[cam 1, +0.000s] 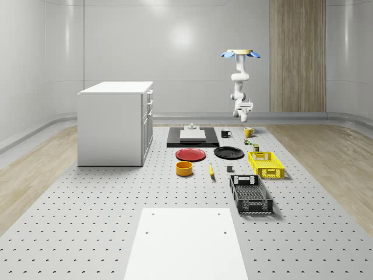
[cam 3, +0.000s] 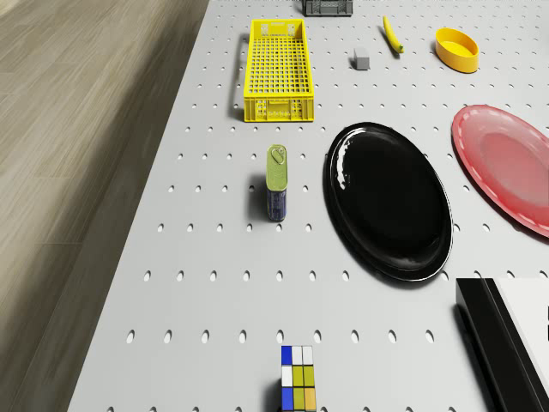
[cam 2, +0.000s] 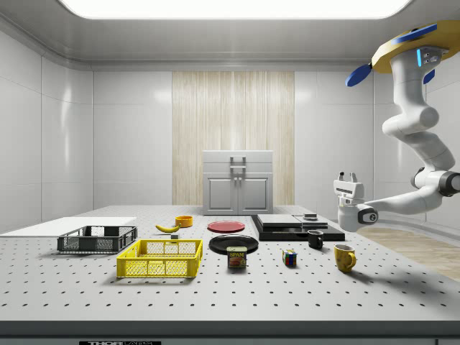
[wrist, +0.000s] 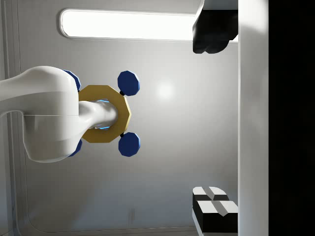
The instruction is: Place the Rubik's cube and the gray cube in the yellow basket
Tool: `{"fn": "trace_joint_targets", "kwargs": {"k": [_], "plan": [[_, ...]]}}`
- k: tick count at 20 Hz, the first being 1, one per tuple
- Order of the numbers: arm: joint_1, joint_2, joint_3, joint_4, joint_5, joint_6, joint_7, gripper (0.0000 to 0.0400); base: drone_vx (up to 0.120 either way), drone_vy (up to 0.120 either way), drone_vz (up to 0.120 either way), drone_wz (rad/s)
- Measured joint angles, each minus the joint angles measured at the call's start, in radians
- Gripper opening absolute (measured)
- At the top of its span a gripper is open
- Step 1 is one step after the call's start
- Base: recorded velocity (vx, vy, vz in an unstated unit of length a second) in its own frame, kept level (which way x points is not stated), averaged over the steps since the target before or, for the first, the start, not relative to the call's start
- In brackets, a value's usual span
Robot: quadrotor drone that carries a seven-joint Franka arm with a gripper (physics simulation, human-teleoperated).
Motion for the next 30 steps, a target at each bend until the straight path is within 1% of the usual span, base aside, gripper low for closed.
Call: {"fn": "trace_joint_targets", "kwargs": {"k": [5, 9, 13, 16, 19, 22, 24, 25, 27, 30], "plan": [[-0.01, -0.003, 0.031, -0.004, -0.044, 0.004, 0.006, 0.04, 0.12, 0.0, 0.0, 0.0], [-0.026, -0.007, 0.083, -0.013, -0.117, 0.008, 0.016, 0.04, 0.12, 0.0, 0.0, 0.0], [-0.057, -0.014, 0.182, -0.038, -0.258, 0.015, 0.035, 0.04, 0.12, 0.0, 0.0, 0.0], [-0.098, -0.027, 0.305, -0.09, -0.436, 0.024, 0.063, 0.04, 0.12, 0.0, -0.067, 0.0], [-0.16, -0.052, 0.474, -0.199, -0.696, 0.037, 0.113, 0.04, 0.107, 0.0, -0.12, 0.0], [-0.252, -0.091, 0.667, -0.376, -1.023, 0.044, 0.2, 0.04, 0.013, 0.0, -0.12, 0.0], [-0.335, -0.12, 0.787, -0.509, -1.251, 0.033, 0.28, 0.04, 0.12, 0.0, -0.12, 0.0], [-0.383, -0.135, 0.841, -0.57, -1.359, 0.021, 0.325, 0.04, 0.12, 0.0, -0.12, 0.0], [-0.489, -0.162, 0.935, -0.671, -1.547, -0.017, 0.415, 0.04, 0.12, 0.0, -0.12, 0.0], [-0.649, -0.201, 1.041, -0.764, -1.746, -0.089, 0.535, 0.04, 0.12, 0.0, -0.12, 0.0]]}}
